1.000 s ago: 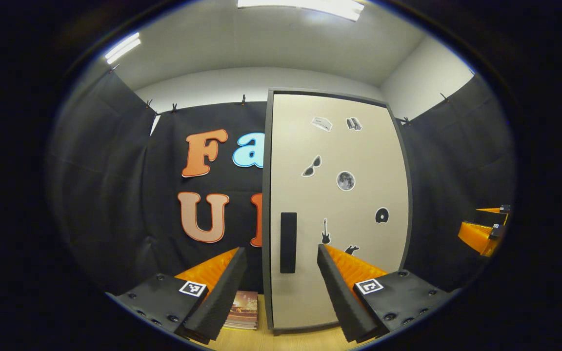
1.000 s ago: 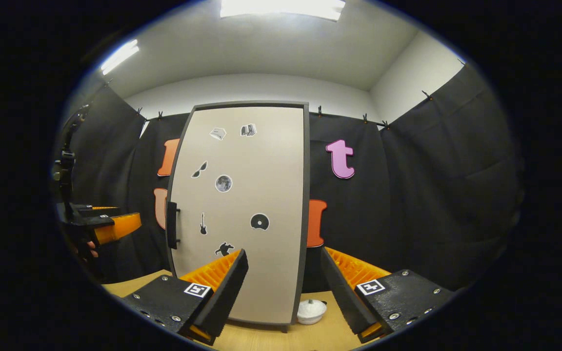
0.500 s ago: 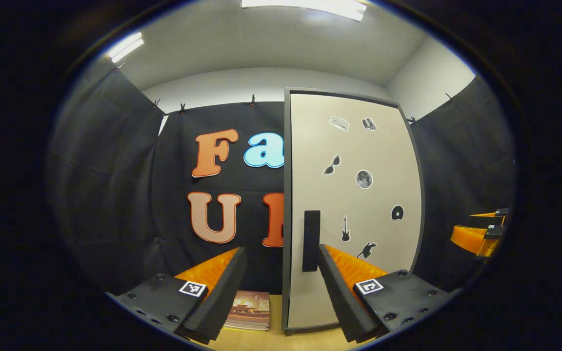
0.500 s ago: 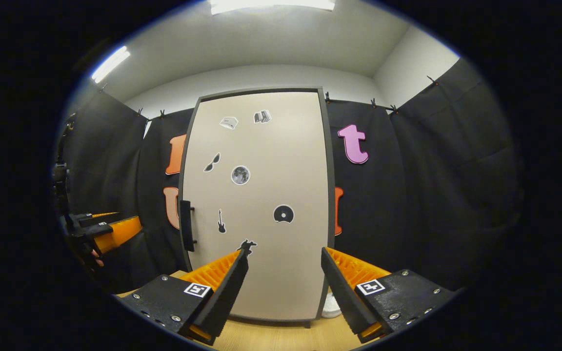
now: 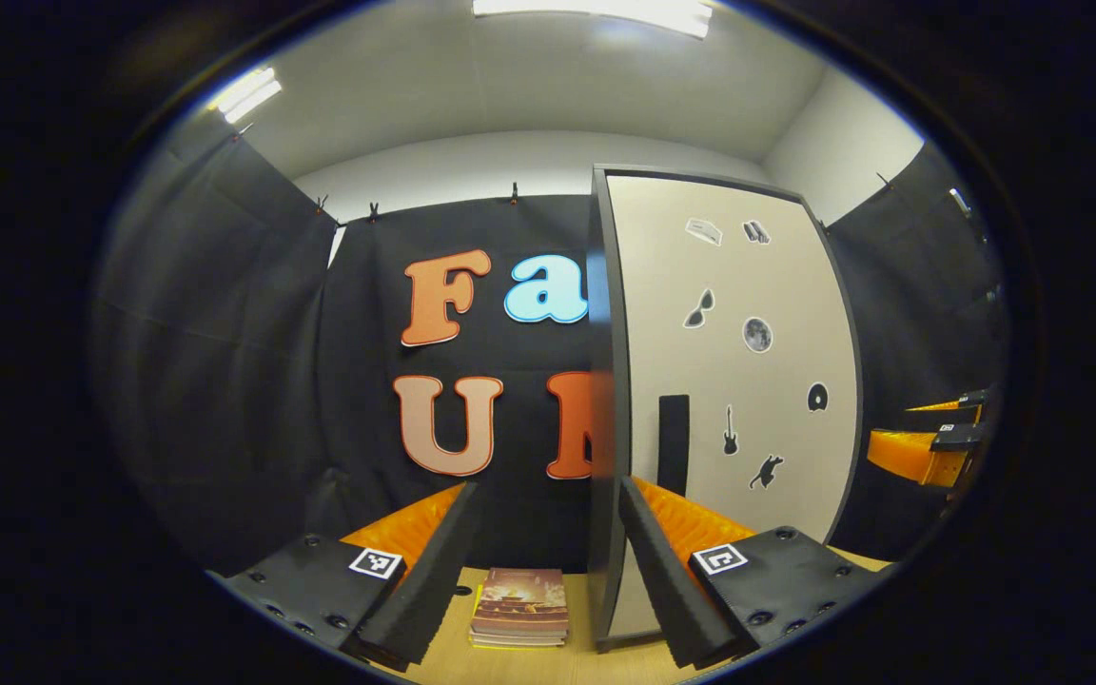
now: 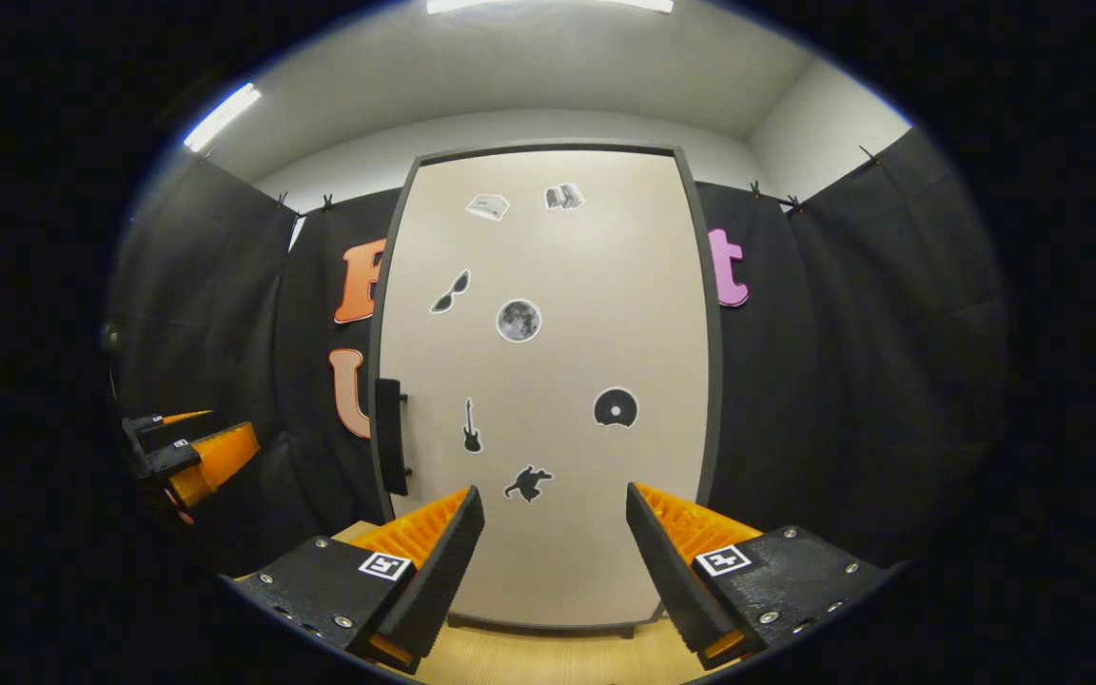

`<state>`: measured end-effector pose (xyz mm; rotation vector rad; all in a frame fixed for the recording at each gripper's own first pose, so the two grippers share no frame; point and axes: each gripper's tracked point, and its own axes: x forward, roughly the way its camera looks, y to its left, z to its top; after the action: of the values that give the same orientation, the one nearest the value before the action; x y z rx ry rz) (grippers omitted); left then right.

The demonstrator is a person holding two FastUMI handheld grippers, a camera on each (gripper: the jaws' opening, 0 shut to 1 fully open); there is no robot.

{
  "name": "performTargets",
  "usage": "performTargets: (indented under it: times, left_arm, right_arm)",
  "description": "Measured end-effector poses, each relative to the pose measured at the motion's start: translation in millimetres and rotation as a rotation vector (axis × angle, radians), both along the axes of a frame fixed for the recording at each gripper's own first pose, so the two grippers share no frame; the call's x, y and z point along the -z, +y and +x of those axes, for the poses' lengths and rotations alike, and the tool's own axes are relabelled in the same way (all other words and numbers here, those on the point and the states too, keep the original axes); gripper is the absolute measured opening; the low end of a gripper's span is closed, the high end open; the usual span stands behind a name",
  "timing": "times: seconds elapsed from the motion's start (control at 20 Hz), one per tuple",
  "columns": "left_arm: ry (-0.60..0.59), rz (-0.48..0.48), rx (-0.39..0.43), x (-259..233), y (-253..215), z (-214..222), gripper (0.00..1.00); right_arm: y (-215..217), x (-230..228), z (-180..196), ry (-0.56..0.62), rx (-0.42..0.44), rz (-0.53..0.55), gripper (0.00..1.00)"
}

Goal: Open the cabinet door with the right hand, grasp the bottle in the cabinet with the left hand and place it on the coaster, then close the cabinet door with the right hand.

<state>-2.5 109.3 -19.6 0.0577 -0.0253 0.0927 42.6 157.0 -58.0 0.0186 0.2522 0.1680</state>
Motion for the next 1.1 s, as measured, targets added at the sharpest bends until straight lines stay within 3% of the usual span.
performTargets:
  times: [0.35, 0.55, 0.75, 1.1]
  left_arm:
    - [0.043, 0.005, -0.007, 30.3, 40.6, -7.1, 0.94]
    - [0.064, 0.011, -0.073, 44.0, 83.9, -16.6, 0.95]
    - [0.074, 0.020, -0.139, 51.4, 116.8, -25.5, 0.95]
    - [0.109, 0.020, -0.162, 65.0, 138.8, -25.4, 0.95]
  right_arm:
    - [96.8, 39.5, 28.4, 0.109, -0.103, 0.029, 0.93]
    - [142.2, 48.1, 52.2, 0.136, -0.133, 0.035, 0.92]
    - [165.9, 62.1, 76.8, 0.183, -0.117, 0.030, 0.79]
    - [183.1, 88.1, 99.4, 0.309, -0.055, 0.095, 0.48]
